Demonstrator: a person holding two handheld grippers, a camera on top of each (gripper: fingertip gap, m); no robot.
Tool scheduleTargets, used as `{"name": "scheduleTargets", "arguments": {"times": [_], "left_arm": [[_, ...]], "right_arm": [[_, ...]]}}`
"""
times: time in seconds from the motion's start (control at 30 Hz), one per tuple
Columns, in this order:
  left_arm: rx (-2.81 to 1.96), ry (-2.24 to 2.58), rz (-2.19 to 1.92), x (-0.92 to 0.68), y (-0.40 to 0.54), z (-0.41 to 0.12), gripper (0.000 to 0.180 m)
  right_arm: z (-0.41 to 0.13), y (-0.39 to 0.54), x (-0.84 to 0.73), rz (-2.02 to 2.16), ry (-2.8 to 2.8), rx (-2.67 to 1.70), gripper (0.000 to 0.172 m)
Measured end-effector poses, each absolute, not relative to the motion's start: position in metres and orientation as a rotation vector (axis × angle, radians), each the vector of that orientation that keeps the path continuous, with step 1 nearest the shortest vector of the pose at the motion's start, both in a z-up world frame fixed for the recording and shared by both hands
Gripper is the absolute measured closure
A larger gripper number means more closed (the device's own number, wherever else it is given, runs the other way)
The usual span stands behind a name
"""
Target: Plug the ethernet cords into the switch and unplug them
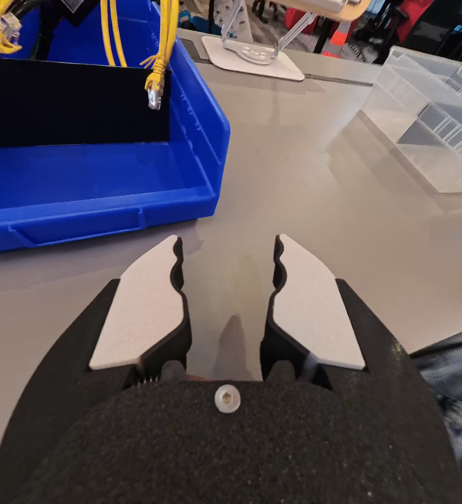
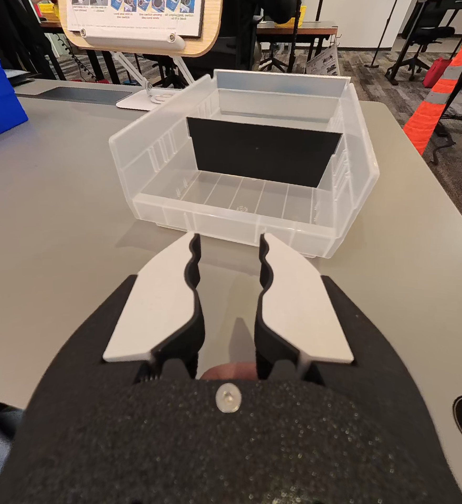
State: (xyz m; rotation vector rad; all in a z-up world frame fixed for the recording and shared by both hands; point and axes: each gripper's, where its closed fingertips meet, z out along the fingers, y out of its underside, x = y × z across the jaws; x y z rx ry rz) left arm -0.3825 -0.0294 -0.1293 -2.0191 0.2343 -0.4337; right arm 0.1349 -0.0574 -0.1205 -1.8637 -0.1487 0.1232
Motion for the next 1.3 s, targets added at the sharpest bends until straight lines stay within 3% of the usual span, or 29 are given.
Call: {"name": "scheduleTargets", "arguments": {"times": [0.23, 0.4, 0.67, 0.9, 1.3], "left_arm": [[-1.827, 0.132, -1.003, -0.351, -0.045, -0.080, 0.114], [-1.694, 0.102, -1.127, -0.358, -0.046, -0.060, 0.111], [-1.789, 0.146, -0.959, -0.382, -0.041, -0.079, 0.108], [-1.950, 0.481, -0.771, -0.377, -0.033, -0.081, 0.106], [-1.989, 1.140, 0.001, -0.432, 0.179, -0.025, 0.116]], "right_arm": [[-0.110, -0.065, 0.106, 0.249, -0.198, -1.880, 0.130], [-0.115, -0.074, 0.073, 0.449, -0.244, -1.985, 0.122], [-0.129, -0.072, 0.053, 0.516, -0.346, -2.034, 0.120], [-0.121, -0.061, 0.047, 0.521, -0.372, -1.976, 0.119], [-0.130, -0.051, 0.021, 0.518, -0.462, -1.992, 0.118]]}}
